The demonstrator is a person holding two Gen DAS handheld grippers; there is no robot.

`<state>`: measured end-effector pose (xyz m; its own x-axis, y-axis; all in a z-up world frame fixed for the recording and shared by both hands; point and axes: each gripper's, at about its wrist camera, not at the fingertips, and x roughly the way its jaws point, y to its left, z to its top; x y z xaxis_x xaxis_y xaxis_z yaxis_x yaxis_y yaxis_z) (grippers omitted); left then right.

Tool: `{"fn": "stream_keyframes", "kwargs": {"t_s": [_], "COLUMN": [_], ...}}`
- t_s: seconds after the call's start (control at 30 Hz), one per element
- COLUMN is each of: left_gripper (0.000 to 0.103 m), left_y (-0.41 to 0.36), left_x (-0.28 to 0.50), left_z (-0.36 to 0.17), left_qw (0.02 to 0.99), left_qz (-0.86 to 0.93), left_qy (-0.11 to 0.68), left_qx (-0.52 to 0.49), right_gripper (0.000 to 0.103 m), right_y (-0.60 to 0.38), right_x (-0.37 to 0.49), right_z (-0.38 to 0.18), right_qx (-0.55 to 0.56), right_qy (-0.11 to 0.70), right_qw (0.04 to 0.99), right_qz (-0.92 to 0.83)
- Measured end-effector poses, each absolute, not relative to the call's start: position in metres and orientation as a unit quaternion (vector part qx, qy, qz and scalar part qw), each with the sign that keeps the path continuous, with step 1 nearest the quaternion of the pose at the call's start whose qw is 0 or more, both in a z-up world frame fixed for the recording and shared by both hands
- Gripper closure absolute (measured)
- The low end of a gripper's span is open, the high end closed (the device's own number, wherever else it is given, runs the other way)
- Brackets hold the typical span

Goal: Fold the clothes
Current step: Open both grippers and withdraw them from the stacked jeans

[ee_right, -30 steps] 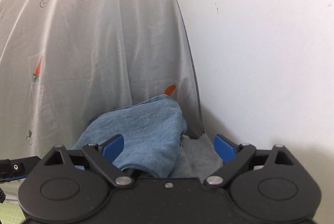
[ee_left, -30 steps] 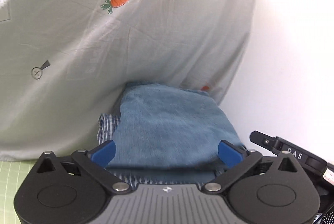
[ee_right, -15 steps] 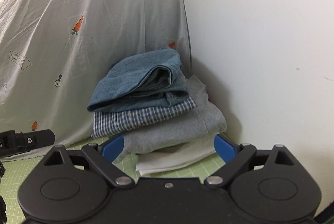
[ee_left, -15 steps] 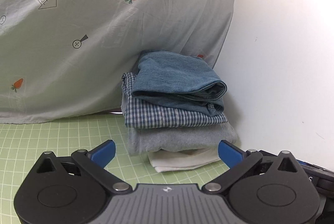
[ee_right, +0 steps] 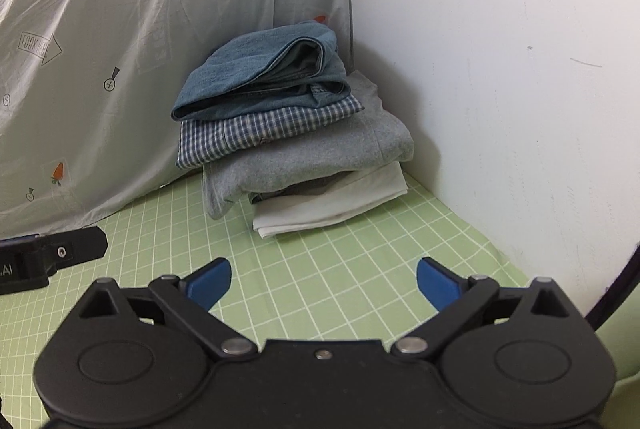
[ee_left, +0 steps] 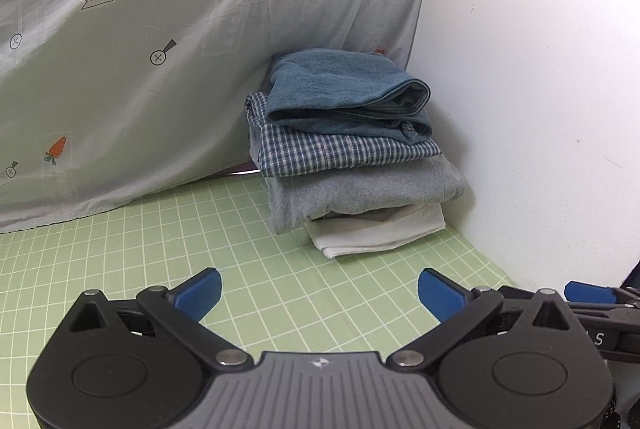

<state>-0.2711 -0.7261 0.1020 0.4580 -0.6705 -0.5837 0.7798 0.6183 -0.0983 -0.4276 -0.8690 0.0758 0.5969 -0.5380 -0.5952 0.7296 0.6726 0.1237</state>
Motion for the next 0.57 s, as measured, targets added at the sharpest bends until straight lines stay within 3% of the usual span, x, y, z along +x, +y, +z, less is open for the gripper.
{"fn": "stream_keyframes", "kwargs": {"t_s": [0.57], "left_gripper": [0.000], "left_y": [-0.707], "left_x": [-0.282], "left_z": [0.094], "left_qw": [0.836], "left_qz": [-0.433], "left_qy": [0.320], "left_qx": [0.103], "right_gripper": [0.002], "right_y": [-0.852], "right_x": [-0.440], "right_z": [0.066], "right_qx": [0.197], "right_qy": [0.280], "right_qw": [0.865], "right_qz": [-0.368]}}
